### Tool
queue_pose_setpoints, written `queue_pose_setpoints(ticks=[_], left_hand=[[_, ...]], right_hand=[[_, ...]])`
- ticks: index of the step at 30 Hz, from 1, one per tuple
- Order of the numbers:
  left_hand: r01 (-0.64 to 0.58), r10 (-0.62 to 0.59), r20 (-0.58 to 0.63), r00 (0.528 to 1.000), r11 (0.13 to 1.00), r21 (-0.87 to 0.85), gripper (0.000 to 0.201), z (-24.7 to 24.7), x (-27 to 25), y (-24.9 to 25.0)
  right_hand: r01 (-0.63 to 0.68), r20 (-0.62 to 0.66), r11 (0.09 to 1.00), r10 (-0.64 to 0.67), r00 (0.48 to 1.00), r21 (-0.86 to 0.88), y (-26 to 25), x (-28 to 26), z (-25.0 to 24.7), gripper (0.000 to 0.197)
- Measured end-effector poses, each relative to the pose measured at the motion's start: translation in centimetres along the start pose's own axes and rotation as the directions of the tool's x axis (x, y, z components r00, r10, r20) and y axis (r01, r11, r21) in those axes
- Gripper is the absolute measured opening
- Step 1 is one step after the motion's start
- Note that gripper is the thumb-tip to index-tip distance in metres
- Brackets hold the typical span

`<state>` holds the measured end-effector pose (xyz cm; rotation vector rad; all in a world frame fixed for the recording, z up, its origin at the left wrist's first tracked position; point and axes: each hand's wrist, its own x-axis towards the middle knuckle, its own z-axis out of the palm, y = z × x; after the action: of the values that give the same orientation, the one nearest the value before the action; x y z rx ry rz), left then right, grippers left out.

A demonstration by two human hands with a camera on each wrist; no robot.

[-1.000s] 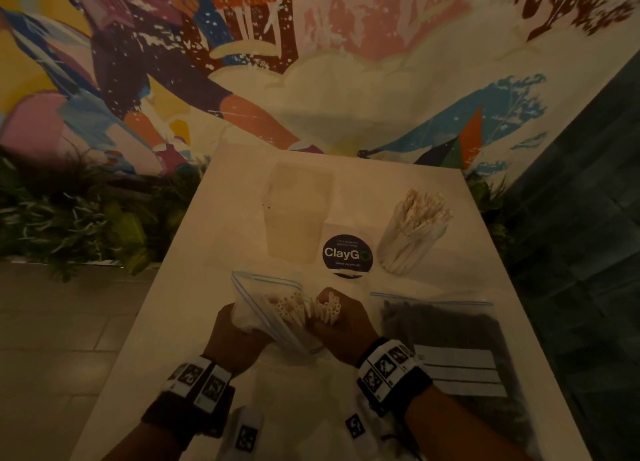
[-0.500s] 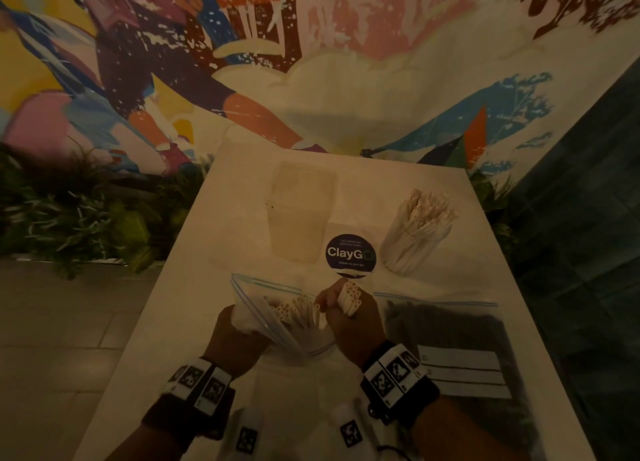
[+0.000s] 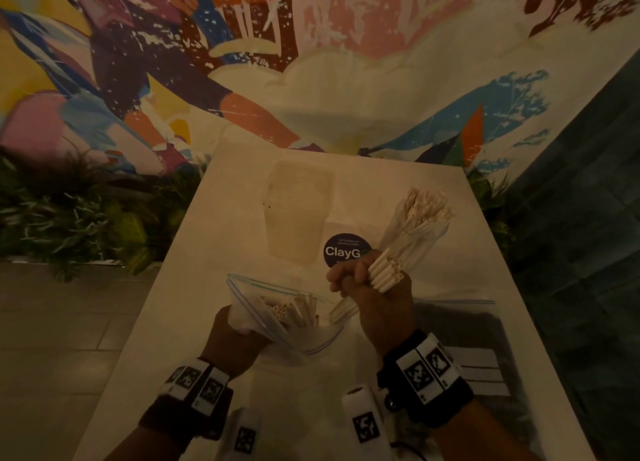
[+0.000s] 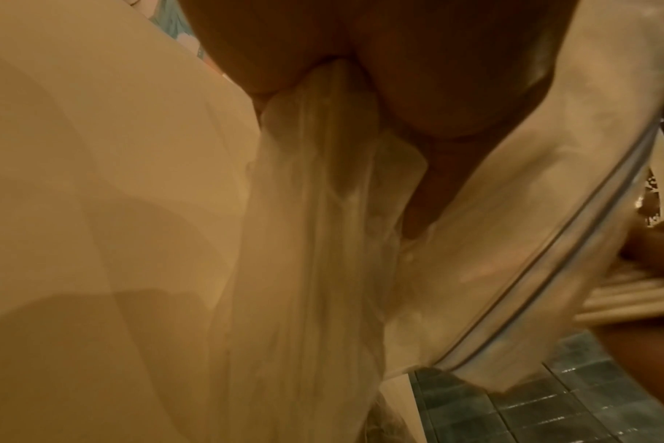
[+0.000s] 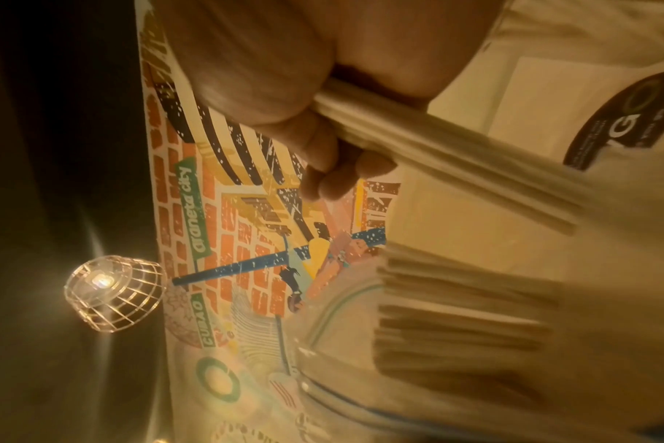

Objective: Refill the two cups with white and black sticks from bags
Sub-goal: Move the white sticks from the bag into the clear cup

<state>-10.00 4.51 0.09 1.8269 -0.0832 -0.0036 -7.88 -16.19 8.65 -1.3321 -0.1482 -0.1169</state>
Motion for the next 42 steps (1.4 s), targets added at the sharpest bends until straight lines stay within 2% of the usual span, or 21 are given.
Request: queue_pose_setpoints(ticks=[3, 7, 11, 13, 15, 18, 22, 24, 26, 29, 36, 39, 42], left_hand=[[-0.005, 0.005, -0.001, 1.0, 1.0, -0.007, 0.035, 0.1, 0.0, 0.3], [-0.008, 0.008, -0.002, 1.0, 1.0, 0.0, 0.037, 0.0, -0.1, 0.2], [-0.012, 0.012, 0.002, 1.0, 1.0, 0.025, 0.039, -0.2, -0.2, 0.2], [-0.012, 0.012, -0.004, 1.0, 0.999, 0.049, 0.041, -0.3, -0.3, 0.4], [-0.026, 0.027, -0.006, 1.0, 0.997, 0.068, 0.041, -0.3, -0.4, 0.6], [-0.027, 0.028, -0.017, 0.999, 0.998, 0.063, 0.04, -0.2, -0.5, 1.0], [-0.01, 0.011, -0.032, 0.999, 1.0, 0.019, 0.041, 0.0, -0.4, 0.7], [-0.021, 0.022, -0.03, 0.999, 1.0, 0.021, 0.041, 0.1, -0.4, 0.8], [-0.024, 0.025, -0.031, 0.999, 0.999, 0.026, 0.039, 0.1, -0.4, 0.9], [-0.003, 0.004, -0.029, 1.0, 1.0, 0.019, 0.041, -0.1, -0.6, 0.7], [0.016, -0.015, -0.03, 0.999, 0.999, 0.033, 0.044, -0.3, -0.4, 0.1], [0.003, -0.002, -0.027, 1.0, 0.999, 0.045, 0.044, -0.2, -0.4, 0.3], [0.027, -0.028, -0.042, 0.999, 0.999, -0.021, 0.035, 0.0, -0.4, 0.1]], right_hand=[[0.064, -0.018, 0.998, -0.063, 0.998, 0.028, -1.7, 0.7, -0.1, 0.056], [0.142, -0.031, 0.988, -0.14, 0.99, 0.057, -4.1, 2.3, -0.7, 0.04], [0.222, -0.101, 0.975, -0.223, 0.97, -0.019, -6.2, 5.3, -2.8, 0.051], [0.27, -0.183, 0.962, -0.273, 0.945, -0.038, -7.2, 7.3, -4.3, 0.051], [0.349, -0.263, 0.934, -0.357, 0.896, -0.079, -8.2, 9.1, -6.1, 0.044], [0.446, -0.309, 0.885, -0.465, 0.829, -0.136, -9.3, 10.9, -8.2, 0.045], [0.364, -0.396, 0.911, -0.411, 0.821, -0.192, -8.8, 12.1, -10.1, 0.04], [0.291, -0.394, 0.93, -0.36, 0.846, -0.225, -7.6, 12.4, -10.9, 0.047], [0.314, -0.354, 0.923, -0.376, 0.856, -0.221, -6.7, 12.5, -11.4, 0.053], [0.349, -0.312, 0.908, -0.409, 0.858, -0.232, -6.7, 12.6, -11.1, 0.04], [0.324, -0.195, 0.882, -0.404, 0.894, -0.343, -6.3, 12.5, -10.7, 0.039], [0.366, -0.249, 0.865, -0.46, 0.852, -0.342, -6.5, 12.5, -10.9, 0.043], [0.377, -0.247, 0.862, -0.468, 0.849, -0.339, -6.4, 12.3, -10.6, 0.042]])
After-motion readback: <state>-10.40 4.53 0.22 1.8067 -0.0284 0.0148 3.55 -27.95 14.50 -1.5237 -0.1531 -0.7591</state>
